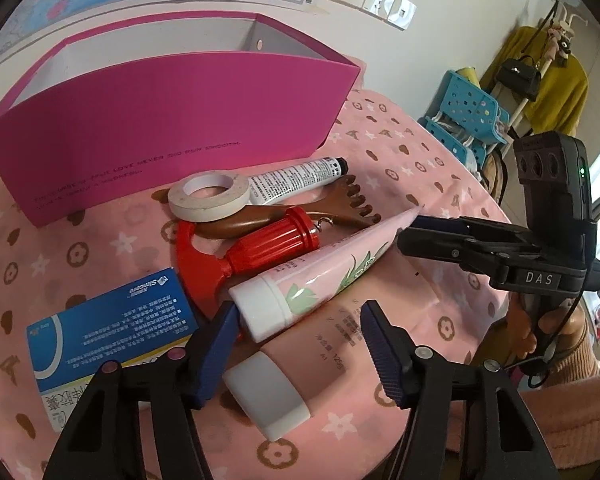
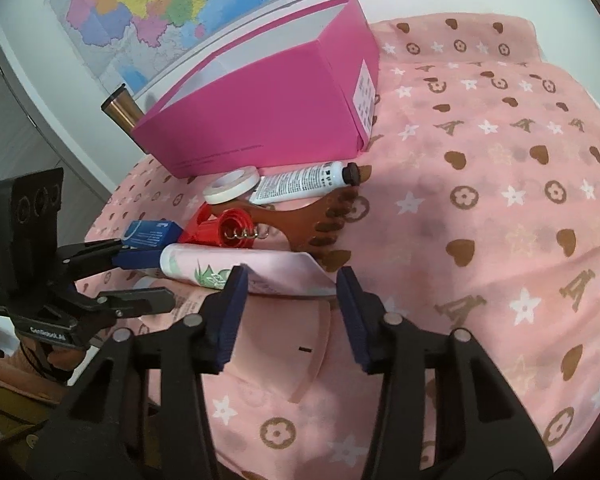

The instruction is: Organize rigid objects

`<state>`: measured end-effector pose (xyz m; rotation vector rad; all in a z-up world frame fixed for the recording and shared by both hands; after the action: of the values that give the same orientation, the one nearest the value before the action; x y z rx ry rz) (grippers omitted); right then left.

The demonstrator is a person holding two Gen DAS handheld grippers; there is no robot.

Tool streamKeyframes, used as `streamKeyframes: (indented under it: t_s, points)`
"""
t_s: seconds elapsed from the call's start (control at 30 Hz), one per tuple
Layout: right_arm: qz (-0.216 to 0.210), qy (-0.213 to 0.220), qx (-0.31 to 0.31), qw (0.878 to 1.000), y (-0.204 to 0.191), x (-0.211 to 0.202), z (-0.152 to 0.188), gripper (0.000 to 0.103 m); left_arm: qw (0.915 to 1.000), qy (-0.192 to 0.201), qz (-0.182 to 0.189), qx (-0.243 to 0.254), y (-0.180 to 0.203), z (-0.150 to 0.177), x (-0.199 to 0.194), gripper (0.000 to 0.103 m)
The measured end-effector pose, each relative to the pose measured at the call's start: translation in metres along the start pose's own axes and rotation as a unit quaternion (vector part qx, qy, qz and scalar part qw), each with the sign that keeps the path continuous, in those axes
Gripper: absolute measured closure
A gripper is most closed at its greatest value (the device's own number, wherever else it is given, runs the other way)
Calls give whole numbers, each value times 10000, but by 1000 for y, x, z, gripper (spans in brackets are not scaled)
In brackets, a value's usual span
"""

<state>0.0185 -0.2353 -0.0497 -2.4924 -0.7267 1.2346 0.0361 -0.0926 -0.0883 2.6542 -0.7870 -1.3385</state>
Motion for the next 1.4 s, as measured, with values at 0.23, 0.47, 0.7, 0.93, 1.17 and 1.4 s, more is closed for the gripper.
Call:
streamKeyframes:
  t_s: [0.23, 0.47, 0.7, 0.93, 1.17, 1.4]
  points:
    - [-10, 117, 43, 9999, 3, 0, -6, 54, 10000, 3, -35, -33, -2, -1, -1, 44]
    - [27, 58, -152, 9999, -2, 5, -4, 53, 10000, 8, -5, -97, -5, -1, -1, 49]
    - [-42, 245, -78, 9997, -3, -11, -20, 53, 9998, 112, -108, -79, -6, -5, -5, 47]
    - [-383, 53, -563, 9977, -42, 5, -44, 55, 9986, 292, -297, -328, -28, -13, -15, 45]
    - [-373, -788, -790, 9931, -60, 54, -39, 72, 9985, 290, -246, -381, -32, -13, -13, 45]
    - [-375, -1138, -572, 9911, -56, 78, -34, 72, 9983, 246, -187, -487, -36, -13, -7, 45]
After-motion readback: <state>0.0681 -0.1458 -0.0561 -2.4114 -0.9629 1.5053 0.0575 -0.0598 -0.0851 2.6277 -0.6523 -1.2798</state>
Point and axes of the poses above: each gripper's, at about its wrist camera, not at the fingertips, and x roughly the way its jaws point, y to its right, z to its underside, the point moved 5 cm from there along x, roughly the way its jaws point, and after that the axes turned 5 degrees about y, right-handed, at the moved point
